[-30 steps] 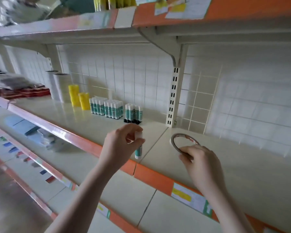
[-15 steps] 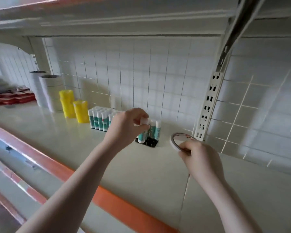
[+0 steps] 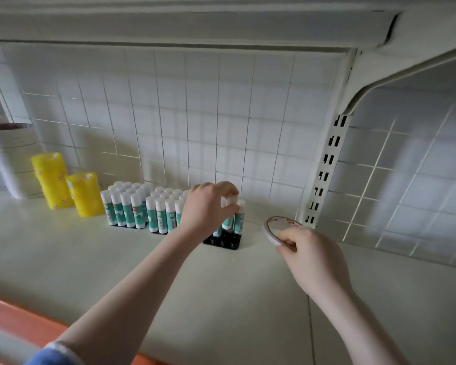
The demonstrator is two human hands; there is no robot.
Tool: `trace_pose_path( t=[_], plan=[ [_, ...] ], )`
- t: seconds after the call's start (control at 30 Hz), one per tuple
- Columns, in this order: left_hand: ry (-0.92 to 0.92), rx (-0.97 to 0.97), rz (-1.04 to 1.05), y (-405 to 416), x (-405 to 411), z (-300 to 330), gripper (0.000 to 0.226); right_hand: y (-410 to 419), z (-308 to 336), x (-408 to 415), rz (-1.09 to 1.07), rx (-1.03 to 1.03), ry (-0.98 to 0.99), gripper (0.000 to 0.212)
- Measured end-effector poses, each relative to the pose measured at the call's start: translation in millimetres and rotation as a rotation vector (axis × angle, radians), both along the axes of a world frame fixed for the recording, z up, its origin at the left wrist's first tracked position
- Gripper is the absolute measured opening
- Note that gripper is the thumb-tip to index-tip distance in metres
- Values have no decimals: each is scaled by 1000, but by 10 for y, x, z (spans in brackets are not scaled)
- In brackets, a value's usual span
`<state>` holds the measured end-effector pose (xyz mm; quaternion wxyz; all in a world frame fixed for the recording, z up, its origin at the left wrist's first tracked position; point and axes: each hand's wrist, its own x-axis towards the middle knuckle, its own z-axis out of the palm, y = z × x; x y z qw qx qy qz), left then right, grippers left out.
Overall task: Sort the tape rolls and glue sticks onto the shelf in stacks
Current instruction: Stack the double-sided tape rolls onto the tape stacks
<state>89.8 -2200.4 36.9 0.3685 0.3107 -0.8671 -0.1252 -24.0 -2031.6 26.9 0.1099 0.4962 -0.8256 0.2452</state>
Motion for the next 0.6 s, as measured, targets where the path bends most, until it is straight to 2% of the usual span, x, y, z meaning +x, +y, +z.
trace_pose_path(
  t=[0.6],
  plan=[
    [41,-140,-76,-227,16,-321,17,-90,-176,126,-64,20,-20,13]
  ],
)
